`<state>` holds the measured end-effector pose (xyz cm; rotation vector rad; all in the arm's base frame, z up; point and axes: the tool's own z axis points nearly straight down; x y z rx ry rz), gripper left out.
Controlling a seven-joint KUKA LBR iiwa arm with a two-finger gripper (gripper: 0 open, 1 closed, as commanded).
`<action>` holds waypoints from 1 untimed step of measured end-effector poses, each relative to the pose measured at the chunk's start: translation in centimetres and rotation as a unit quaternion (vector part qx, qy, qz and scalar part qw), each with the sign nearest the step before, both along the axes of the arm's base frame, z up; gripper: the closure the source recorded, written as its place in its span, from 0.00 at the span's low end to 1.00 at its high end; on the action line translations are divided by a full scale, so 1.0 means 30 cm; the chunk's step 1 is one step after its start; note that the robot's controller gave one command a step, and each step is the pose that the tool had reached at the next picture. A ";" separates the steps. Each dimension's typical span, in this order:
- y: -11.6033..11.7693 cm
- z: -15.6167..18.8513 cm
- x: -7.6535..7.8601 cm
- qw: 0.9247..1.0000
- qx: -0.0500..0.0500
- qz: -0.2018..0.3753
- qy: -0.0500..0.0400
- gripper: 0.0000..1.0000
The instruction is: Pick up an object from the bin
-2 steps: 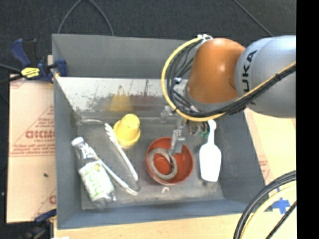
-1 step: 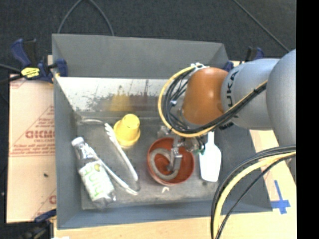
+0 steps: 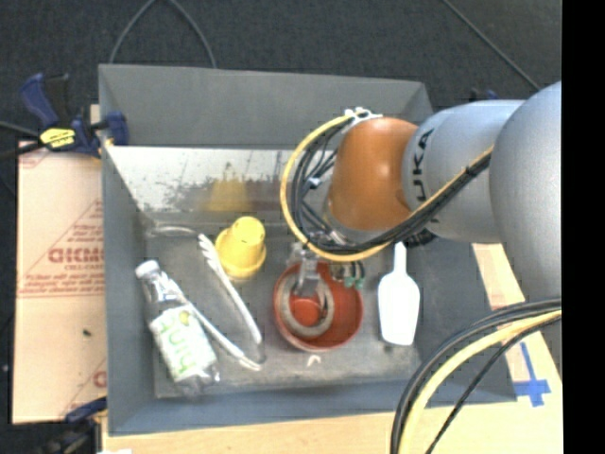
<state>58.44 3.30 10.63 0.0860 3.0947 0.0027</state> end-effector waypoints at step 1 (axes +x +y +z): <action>0.000 0.000 0.000 1.000 0.000 0.000 0.000 1.00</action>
Offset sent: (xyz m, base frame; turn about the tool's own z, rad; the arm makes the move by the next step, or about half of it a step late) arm -0.0051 -0.0009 0.0825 0.0362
